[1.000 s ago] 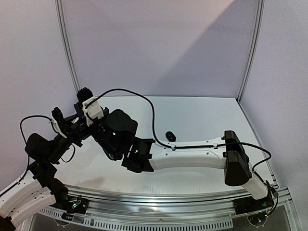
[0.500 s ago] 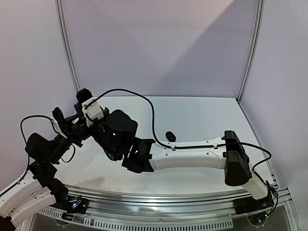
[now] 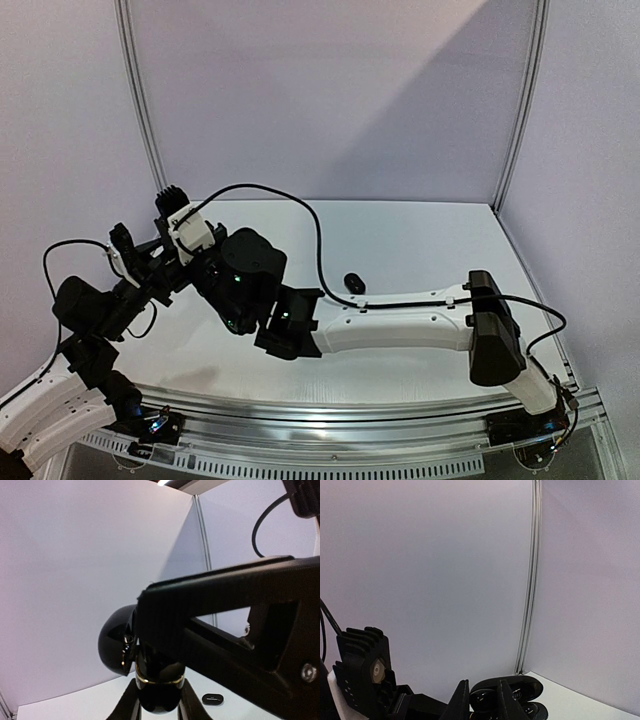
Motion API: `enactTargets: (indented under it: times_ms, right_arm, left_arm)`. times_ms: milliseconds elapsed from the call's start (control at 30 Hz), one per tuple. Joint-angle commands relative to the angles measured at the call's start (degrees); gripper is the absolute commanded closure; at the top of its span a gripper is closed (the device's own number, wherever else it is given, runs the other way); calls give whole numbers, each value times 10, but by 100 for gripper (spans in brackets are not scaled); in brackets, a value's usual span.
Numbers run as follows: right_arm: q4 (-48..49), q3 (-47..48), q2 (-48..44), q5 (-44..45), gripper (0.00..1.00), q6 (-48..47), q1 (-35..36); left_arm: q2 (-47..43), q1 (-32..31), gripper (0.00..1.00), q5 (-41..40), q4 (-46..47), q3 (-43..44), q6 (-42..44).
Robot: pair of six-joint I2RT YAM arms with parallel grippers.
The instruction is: Insert the wireless bluetooth earbuds into the charging case
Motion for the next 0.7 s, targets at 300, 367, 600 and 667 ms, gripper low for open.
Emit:
enactTargets:
  times_ms: [300, 367, 600, 667]
  right_arm:
    - [-60, -99, -82, -12, 99, -12, 3]
    - [-58, -99, -84, -18, 100, -9, 2]
    - [-31, -119, -96, -32, 100, -3, 3]
    - [-16, -122, -102, -39, 100, 1, 3]
  left_arm:
    - [-6, -5, 100, 46, 42, 1, 5]
    - [-8, -5, 100, 56, 43, 0, 5]
    - [-14, -5, 100, 78, 44, 0, -6]
    - [-14, -5, 100, 85, 44, 0, -7]
